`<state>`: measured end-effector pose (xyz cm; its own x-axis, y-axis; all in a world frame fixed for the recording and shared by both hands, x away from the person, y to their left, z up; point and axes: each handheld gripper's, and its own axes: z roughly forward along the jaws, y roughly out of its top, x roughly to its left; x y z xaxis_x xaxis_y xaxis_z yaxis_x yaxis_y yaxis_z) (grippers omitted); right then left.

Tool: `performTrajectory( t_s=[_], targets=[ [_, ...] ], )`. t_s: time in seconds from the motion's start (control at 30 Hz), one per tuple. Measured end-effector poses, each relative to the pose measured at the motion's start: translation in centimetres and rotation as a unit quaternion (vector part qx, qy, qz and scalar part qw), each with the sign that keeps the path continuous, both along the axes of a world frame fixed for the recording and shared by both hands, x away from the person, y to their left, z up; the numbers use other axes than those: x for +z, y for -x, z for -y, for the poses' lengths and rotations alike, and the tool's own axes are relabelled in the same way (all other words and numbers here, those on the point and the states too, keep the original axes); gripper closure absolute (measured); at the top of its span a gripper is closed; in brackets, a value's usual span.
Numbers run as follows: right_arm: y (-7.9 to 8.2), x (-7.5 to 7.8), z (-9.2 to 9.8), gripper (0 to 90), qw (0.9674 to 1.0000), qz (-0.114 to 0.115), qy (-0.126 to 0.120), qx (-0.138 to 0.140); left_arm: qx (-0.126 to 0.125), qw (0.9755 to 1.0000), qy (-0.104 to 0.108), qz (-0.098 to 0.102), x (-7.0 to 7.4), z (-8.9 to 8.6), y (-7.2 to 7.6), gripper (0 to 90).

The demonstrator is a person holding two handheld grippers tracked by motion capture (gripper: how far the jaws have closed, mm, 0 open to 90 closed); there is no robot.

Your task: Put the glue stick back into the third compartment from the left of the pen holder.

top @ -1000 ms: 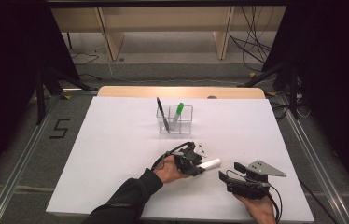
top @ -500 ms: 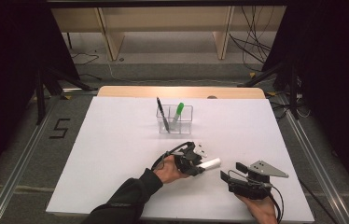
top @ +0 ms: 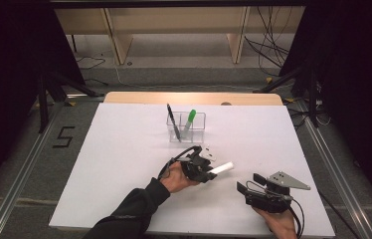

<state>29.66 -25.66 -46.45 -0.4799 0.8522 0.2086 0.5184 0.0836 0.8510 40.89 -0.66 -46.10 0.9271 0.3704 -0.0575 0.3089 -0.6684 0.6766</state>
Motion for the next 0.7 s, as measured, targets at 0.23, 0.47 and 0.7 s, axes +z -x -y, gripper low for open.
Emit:
performTrajectory(
  t_s=[0.23, 0.47, 0.7],
  targets=[
    [0.1, 0.3, 0.2, 28.2, 0.9996, -0.006, -0.028, 0.0, 0.019, 0.9995, 0.024, 0.008, 0.9, -1.7, 0.2, 70.8],
    [-0.2, 0.4, -0.2, 28.0, 0.9981, -0.017, -0.059, 0.004, 0.04, 0.9976, 0.057, 0.005, 1.2, -3.4, 0.4, 70.8],
    [-1.2, 0.8, -1.4, 28.0, 0.9958, -0.027, -0.087, 0.014, 0.063, 0.9944, 0.084, 0.004, 1.2, -4.7, 0.6, 70.8]
  ],
)
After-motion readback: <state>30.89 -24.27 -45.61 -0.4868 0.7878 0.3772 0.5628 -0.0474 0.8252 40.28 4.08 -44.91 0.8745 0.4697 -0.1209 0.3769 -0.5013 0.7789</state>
